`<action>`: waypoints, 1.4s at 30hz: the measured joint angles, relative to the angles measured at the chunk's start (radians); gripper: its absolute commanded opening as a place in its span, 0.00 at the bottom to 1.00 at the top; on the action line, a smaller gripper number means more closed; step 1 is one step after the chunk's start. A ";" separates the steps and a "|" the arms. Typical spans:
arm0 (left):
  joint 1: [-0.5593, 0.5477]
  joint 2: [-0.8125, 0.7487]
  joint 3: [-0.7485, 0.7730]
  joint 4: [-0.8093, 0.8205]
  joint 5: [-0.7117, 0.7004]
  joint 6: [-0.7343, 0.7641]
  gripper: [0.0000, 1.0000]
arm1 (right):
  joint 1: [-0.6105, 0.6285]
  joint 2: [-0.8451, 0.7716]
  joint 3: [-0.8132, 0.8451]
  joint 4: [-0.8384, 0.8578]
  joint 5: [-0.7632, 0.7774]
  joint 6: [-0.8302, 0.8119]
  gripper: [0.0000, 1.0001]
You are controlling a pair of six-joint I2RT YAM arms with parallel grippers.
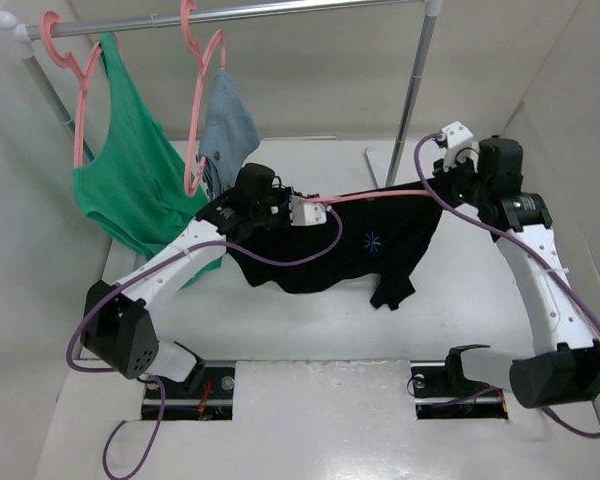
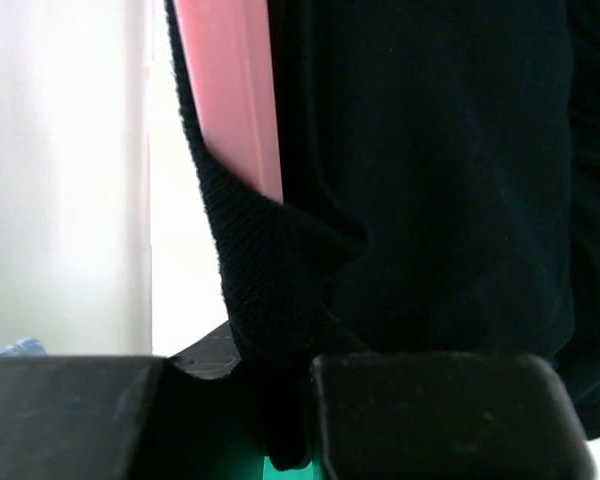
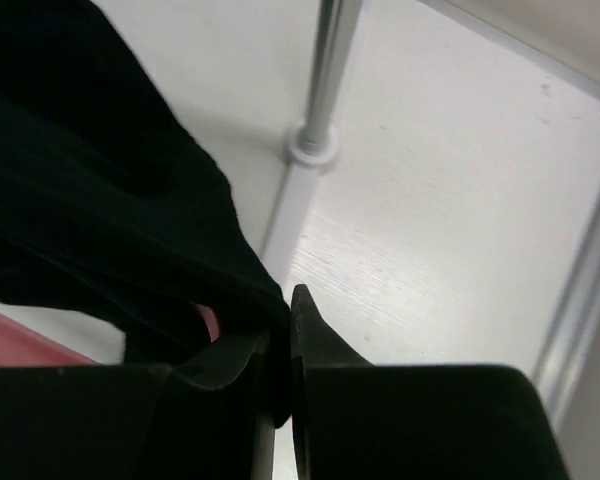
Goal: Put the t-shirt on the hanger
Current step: Place tshirt on hanger
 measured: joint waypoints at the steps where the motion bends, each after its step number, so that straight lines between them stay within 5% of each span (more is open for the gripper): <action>1: 0.001 0.012 0.014 -0.012 -0.008 -0.007 0.00 | 0.035 0.019 0.018 -0.012 0.065 -0.026 0.00; 7: -0.015 0.068 0.085 -0.104 -0.147 -0.027 0.00 | 0.193 0.138 0.061 -0.096 0.356 -0.106 0.00; 19: -0.144 0.121 0.160 -0.295 -0.172 -0.083 0.00 | 0.348 0.185 0.093 -0.070 0.297 -0.064 0.00; 21: -0.133 0.117 0.177 -0.297 -0.139 -0.101 0.00 | 0.304 0.171 0.062 -0.041 0.257 -0.061 0.15; 22: -0.122 0.113 0.180 -0.299 -0.116 -0.108 0.00 | 0.274 0.158 0.040 -0.027 0.234 -0.064 0.46; 25: -0.086 0.088 0.186 -0.312 -0.049 -0.119 0.00 | 0.183 0.132 0.000 -0.026 0.143 -0.100 0.79; 27: -0.074 0.068 0.186 -0.333 -0.007 -0.122 0.00 | 0.153 0.125 -0.002 -0.024 0.074 -0.145 0.85; 32: -0.074 0.049 0.188 -0.363 0.090 -0.143 0.00 | 0.155 0.037 -0.006 -0.016 -0.092 -0.259 0.86; 37: -0.074 0.048 0.196 -0.361 0.138 -0.161 0.00 | 0.188 -0.116 -0.042 0.023 -0.255 -0.331 0.68; 42: -0.072 0.048 0.206 -0.361 0.144 -0.161 0.00 | 0.279 -0.118 -0.042 0.027 -0.327 -0.366 0.65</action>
